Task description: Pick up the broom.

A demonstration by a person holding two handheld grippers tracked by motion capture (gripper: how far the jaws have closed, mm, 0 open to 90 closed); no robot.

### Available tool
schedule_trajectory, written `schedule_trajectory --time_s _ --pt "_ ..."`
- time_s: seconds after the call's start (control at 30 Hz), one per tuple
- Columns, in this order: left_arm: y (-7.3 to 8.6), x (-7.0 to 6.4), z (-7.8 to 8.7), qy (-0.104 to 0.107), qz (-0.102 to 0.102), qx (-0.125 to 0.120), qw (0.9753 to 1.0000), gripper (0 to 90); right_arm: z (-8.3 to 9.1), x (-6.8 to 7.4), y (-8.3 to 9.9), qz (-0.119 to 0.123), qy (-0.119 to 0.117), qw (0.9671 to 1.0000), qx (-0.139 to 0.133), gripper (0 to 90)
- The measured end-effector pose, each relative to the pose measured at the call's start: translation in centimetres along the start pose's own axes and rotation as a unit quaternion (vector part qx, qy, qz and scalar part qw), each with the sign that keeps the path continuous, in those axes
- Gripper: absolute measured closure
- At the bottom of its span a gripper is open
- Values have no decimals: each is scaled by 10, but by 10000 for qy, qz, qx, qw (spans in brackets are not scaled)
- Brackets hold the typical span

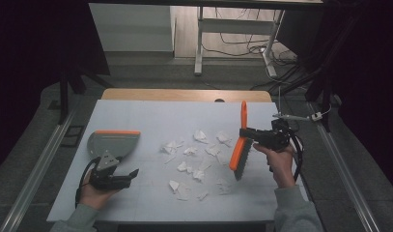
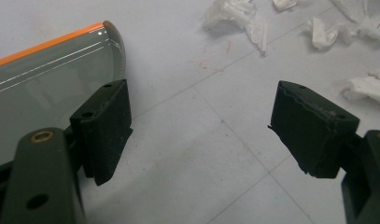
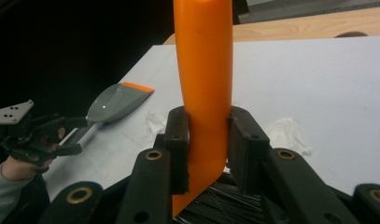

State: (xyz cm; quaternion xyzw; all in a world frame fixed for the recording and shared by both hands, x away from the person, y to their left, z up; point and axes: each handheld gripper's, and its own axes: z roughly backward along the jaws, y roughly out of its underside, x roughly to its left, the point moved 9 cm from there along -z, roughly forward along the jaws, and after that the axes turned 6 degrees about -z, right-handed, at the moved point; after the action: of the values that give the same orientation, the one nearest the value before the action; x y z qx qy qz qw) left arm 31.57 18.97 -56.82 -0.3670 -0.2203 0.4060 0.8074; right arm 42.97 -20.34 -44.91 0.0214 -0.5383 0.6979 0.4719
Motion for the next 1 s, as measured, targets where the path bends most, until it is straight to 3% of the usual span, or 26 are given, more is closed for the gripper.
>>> schedule_trajectory --time_s 0.27,0.37,0.63,1.0 --pt "-18 -15 -1 77 -180 -135 9997 216 -8 11 -4 -56 -160 9994 -313 706" --pt "-27 -22 -4 131 -277 -184 9994 216 -13 20 -2 26 -154 9992 -360 707" --pt "-54 -39 -13 313 -421 -301 9982 216 -22 26 0 64 -57 9991 -426 706" --pt "-95 -85 -31 795 -822 -428 9925 216 -36 34 5 88 -12 9984 -560 706"
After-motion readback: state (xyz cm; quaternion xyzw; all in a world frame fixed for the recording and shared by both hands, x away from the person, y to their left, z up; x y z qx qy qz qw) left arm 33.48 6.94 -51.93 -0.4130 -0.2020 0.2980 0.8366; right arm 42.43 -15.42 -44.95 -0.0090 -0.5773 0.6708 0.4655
